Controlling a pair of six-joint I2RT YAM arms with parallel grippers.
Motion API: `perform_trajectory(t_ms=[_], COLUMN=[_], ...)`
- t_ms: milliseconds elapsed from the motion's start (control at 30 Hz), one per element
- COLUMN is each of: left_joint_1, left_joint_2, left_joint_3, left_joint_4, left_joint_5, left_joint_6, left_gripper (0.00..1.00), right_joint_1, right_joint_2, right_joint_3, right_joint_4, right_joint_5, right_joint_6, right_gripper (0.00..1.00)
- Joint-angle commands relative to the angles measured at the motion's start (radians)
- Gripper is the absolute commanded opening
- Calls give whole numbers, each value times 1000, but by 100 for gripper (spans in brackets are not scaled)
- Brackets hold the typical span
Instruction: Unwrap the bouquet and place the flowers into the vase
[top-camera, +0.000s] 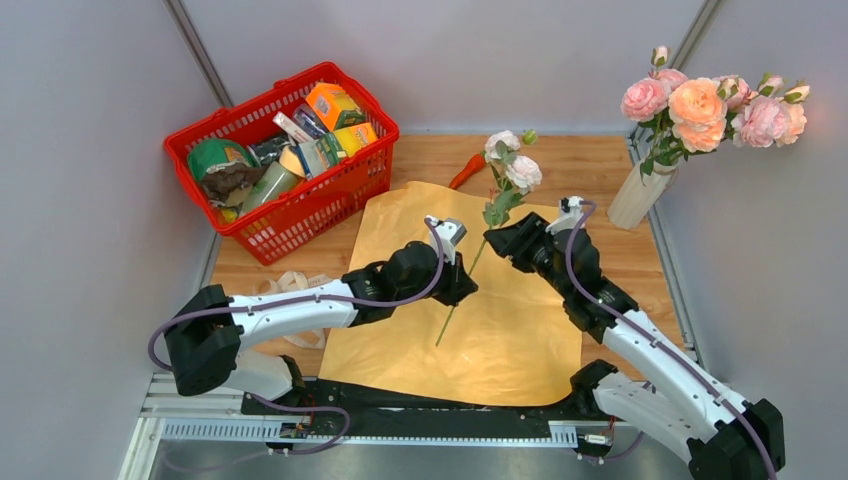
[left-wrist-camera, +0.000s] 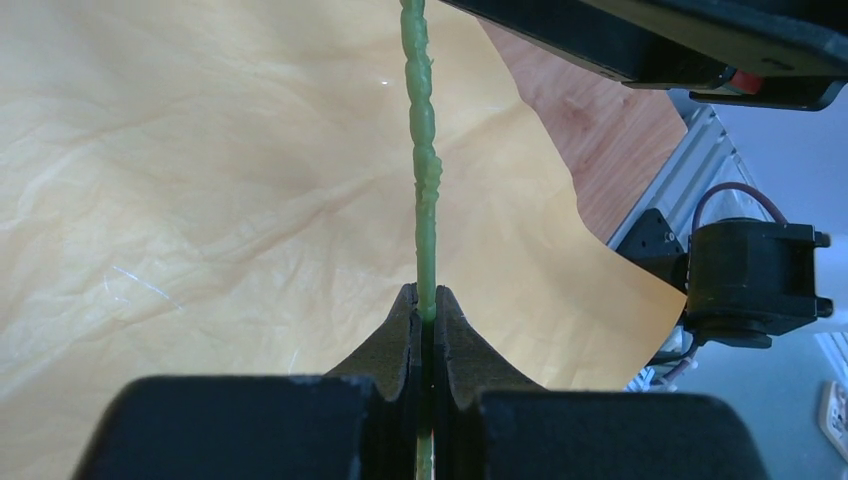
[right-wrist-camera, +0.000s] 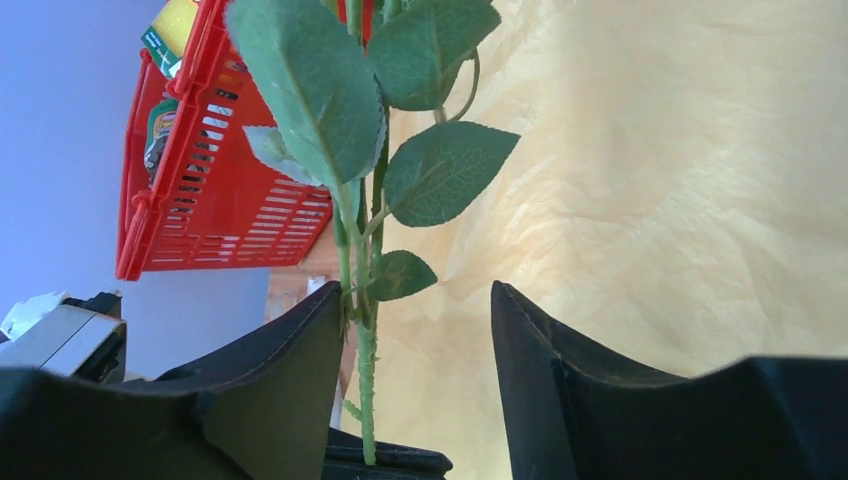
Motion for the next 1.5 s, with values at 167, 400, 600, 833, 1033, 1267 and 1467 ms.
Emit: perform_trajectory(t_ms=[167,400,600,833,1033,1267,1467], left_joint_1=[-19,-22,-22,-22,-17,-10,-10], left_joint_2=[-39,-51,-108,-229,-355,-468,-583], left_joint_3=[9,6,51,156,183,180,0], left_joint_4=[122,104,-81,-346,-490,-605,-476], left_joint_5=[92,98,-11,-153,-345,-542,-594], left_joint_6=[85,98,153,294,458,567,598], left_gripper=[0,1,73,74,75,75,74], right_joint_1=[3,2,-1,-86,-338,-595,-643], right_joint_2=[16,41,10,-7,40,162,220], right_joint_3=[6,68,143,226,344,448,510], right_joint_4=[140,148,346,562,564,627,600], right_joint_5=[-4,14,262,204,-215,-468,-543], right_joint_6=[7,-85,-586,-1198,-1319,-1267,-1314], right_gripper=[47,0,0,0,0,0,0])
